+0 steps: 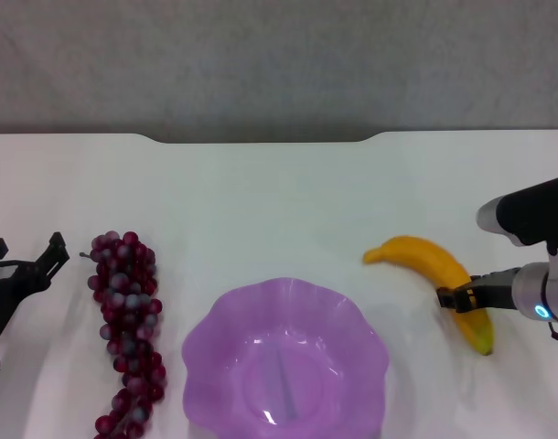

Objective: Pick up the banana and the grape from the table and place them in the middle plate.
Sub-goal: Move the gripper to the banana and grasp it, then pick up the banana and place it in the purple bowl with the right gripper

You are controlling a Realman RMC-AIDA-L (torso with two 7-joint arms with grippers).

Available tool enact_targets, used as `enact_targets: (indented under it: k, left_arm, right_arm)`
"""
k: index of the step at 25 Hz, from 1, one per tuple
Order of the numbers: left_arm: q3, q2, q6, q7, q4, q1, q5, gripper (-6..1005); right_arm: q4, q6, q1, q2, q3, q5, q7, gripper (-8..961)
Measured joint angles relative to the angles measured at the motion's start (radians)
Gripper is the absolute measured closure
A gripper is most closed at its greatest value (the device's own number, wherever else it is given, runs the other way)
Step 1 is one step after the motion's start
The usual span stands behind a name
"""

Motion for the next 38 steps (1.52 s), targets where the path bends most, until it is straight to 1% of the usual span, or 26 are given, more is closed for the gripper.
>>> enact_targets:
  k: [5,7,11,13,15,16,17,18,20,23,26,27,29,34,38]
  left_arm:
    - [-0.001,0.001,0.0,0.0,-0.005,0.002,-0.002,104]
    - [-0.003,0.002,0.0,-0.002,-0.005,0.004,-0.002,104]
    - [-0.004,0.003,0.0,-0.002,-0.005,0.005,-0.002,104]
    - [-0.005,0.003,0.0,-0.002,-0.005,0.007,-0.002,104]
    - [-0.006,0.003,0.0,-0.001,-0.005,0.013,-0.003,104]
    - [-0.007,0.004,0.0,-0.001,-0.005,0.018,-0.004,104]
    - [-0.007,0.004,0.0,-0.001,-0.005,0.018,-0.004,104]
    - [-0.007,0.004,0.0,-0.002,-0.005,0.018,-0.004,104]
    - [-0.007,0.005,0.0,-0.002,-0.004,0.018,-0.004,104]
    - [-0.008,0.006,0.0,0.0,-0.004,0.015,-0.004,104]
    - [-0.007,0.005,0.0,0.007,-0.001,0.01,-0.004,104]
    - [-0.007,0.005,0.0,0.006,0.0,0.01,-0.004,104]
    - [-0.008,0.006,0.0,0.004,0.0,0.01,-0.004,104]
    - [-0.007,0.004,0.0,0.003,0.002,0.001,-0.004,104]
    - [-0.007,0.003,0.0,0.002,0.002,-0.001,-0.004,104]
  right_arm:
    - [0.001,-0.038,-0.003,-0.001,-0.061,0.047,0.001,310]
    - [0.002,-0.051,-0.005,-0.002,-0.071,0.052,0.002,457]
    - [0.018,-0.076,-0.027,-0.001,-0.074,0.052,0.002,459]
    - [0.066,-0.077,-0.052,-0.002,-0.08,0.052,0.002,460]
    - [0.16,-0.049,-0.094,-0.004,-0.086,0.05,0.002,460]
    - [0.273,0.0,-0.138,-0.006,-0.086,0.045,-0.001,460]
    - [0.273,0.0,-0.138,-0.006,-0.086,0.045,-0.001,460]
    - [0.338,0.036,-0.157,-0.007,-0.083,0.043,-0.004,459]
    - [0.438,0.122,-0.169,-0.009,-0.079,0.037,-0.008,459]
    - [0.511,0.205,-0.159,-0.01,-0.081,0.023,-0.011,459]
    - [0.536,0.249,-0.125,-0.009,-0.104,0.027,-0.012,459]
    - [0.535,0.255,-0.103,-0.008,-0.129,0.032,-0.012,459]
    - [0.529,0.251,-0.071,-0.006,-0.185,0.046,-0.012,458]
    - [0.506,0.2,-0.028,-0.004,-0.33,0.062,-0.017,458]
    - [0.471,0.182,-0.014,-0.003,-0.389,0.064,-0.018,457]
